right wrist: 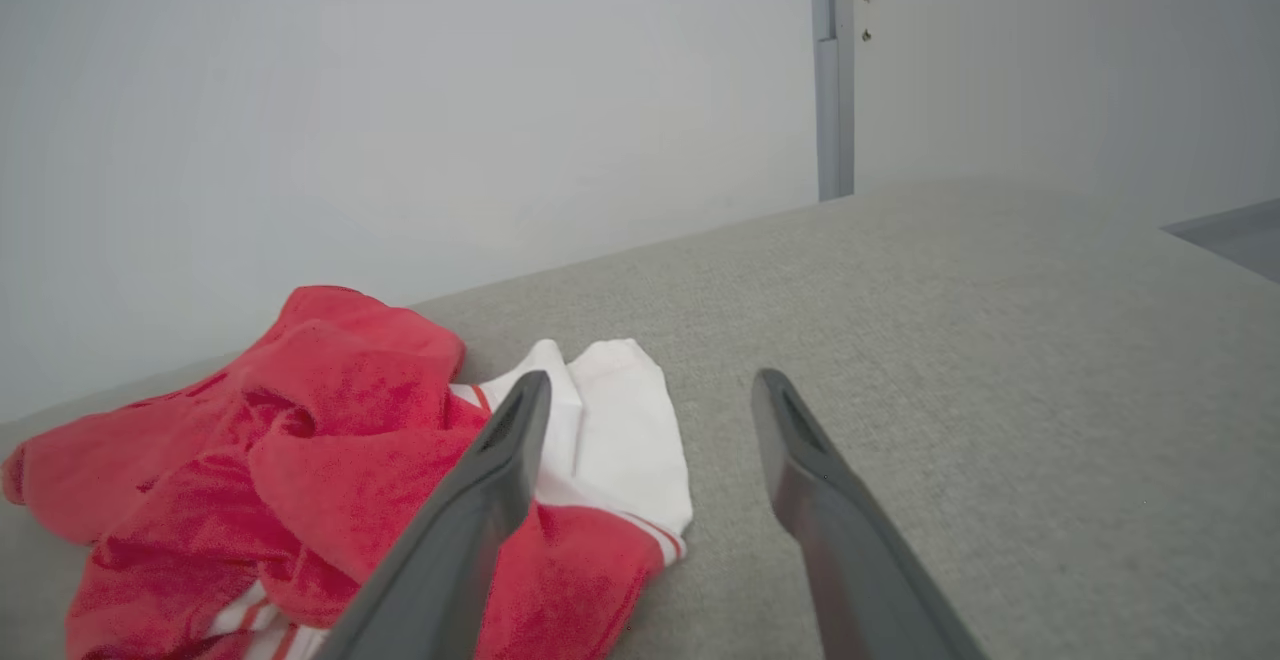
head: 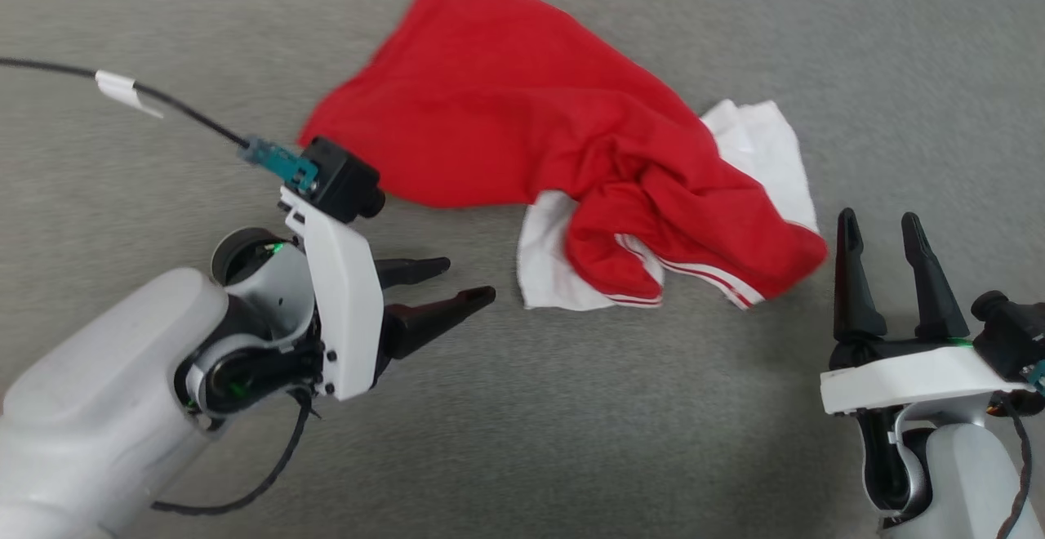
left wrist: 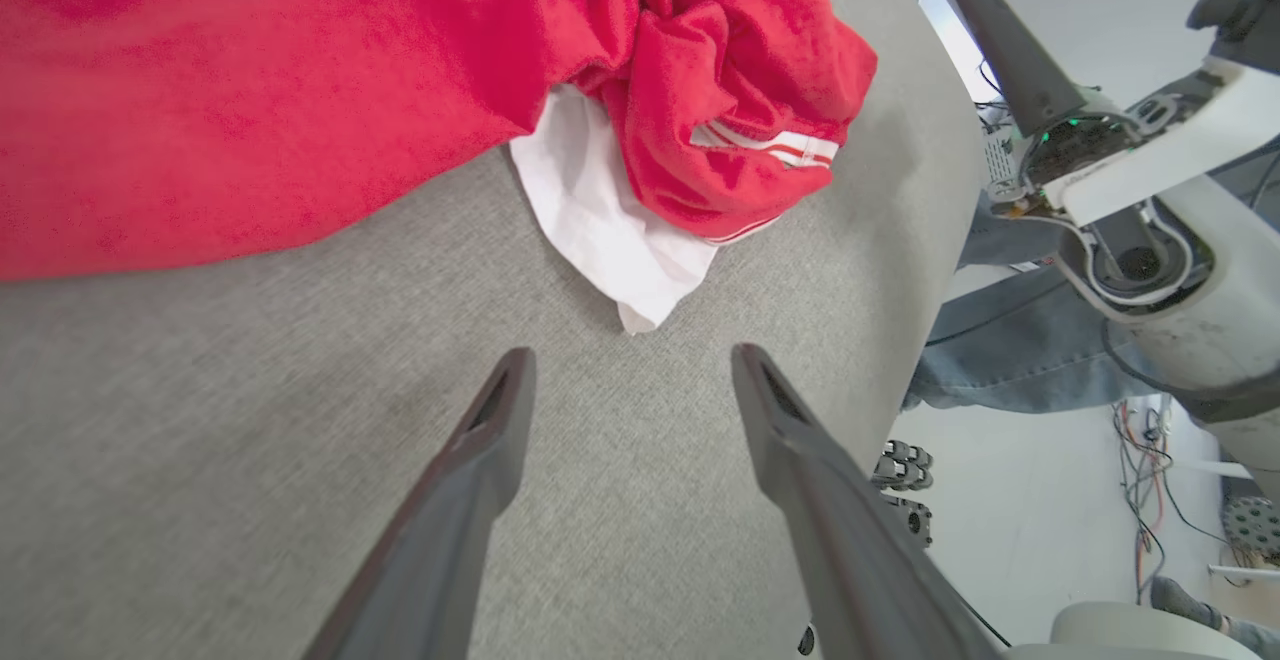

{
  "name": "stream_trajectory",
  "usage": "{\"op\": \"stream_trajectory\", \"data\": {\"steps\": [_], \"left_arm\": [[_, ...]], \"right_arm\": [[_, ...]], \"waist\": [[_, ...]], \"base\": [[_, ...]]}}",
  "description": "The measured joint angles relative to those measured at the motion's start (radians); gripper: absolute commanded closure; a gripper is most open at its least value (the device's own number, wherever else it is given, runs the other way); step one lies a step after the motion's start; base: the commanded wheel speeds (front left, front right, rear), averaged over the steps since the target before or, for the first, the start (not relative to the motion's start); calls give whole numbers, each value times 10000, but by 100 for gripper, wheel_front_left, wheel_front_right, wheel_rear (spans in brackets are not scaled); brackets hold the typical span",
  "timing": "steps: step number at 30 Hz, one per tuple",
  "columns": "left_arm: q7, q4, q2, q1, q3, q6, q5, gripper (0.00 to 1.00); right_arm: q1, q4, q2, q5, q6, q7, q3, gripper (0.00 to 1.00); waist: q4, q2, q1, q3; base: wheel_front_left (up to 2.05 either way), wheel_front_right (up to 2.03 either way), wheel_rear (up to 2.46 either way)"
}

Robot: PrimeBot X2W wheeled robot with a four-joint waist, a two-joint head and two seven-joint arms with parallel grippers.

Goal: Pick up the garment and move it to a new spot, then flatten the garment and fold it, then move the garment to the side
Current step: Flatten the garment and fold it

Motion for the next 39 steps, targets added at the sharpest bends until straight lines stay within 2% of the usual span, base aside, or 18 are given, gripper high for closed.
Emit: {"op": "stream_trajectory", "data": {"steps": [11, 17, 18, 20, 21, 27, 30, 34, 39], "left_arm": [[437, 803, -186, -918, -849, 0, -1154, 0], [345, 1302, -198, -1240, -1407, -13, -949, 0], [286, 1363, -213, -1256, -1469, -13, -997, 18], [178, 1455, -222, -1281, -1588, -13, -1045, 68], [178, 1455, -222, -1281, -1588, -13, -1045, 100], [-466, 1521, -293, -1332, -1691, -12, -1373, 100], [-809, 1266, -102, -1351, -1613, -12, -1695, 100], [-1179, 763, 642, -1203, -1574, -12, -1847, 100], [-1712, 546, 1927, -719, -1492, -12, -1956, 100]], "right_arm": [[-255, -75, -2, 591, 0, -2, 263, 0], [-321, -73, 0, 702, 0, 0, 364, 0], [-322, -69, 0, 711, 0, 0, 370, 0], [-322, -63, 2, 711, 0, 0, 362, 0], [-322, -63, 2, 711, 0, 0, 362, 0], [-189, -65, 2, 573, 0, -2, 140, 0], [-163, -52, 8, 422, 0, 0, 82, 0], [-58, -15, 2, 102, 0, 0, -4, 0], [-36, 2, 2, -150, 0, 0, -59, 0]], "waist": [[-1229, 0, 1, 894], [-1488, 0, 0, 1055], [-1502, 0, 0, 1054], [-1509, 0, 1, 1035], [-1509, 0, 1, 1035], [-1256, 0, 0, 850], [-996, 0, 0, 685], [-567, 0, 0, 421], [-27, 0, 0, 71]], "base": [[0, 0, 0], [0, 0, 0], [0, 0, 0], [0, 0, 0], [0, 0, 0], [0, 0, 0], [0, 0, 0], [0, 0, 0], [0, 0, 0]]}}
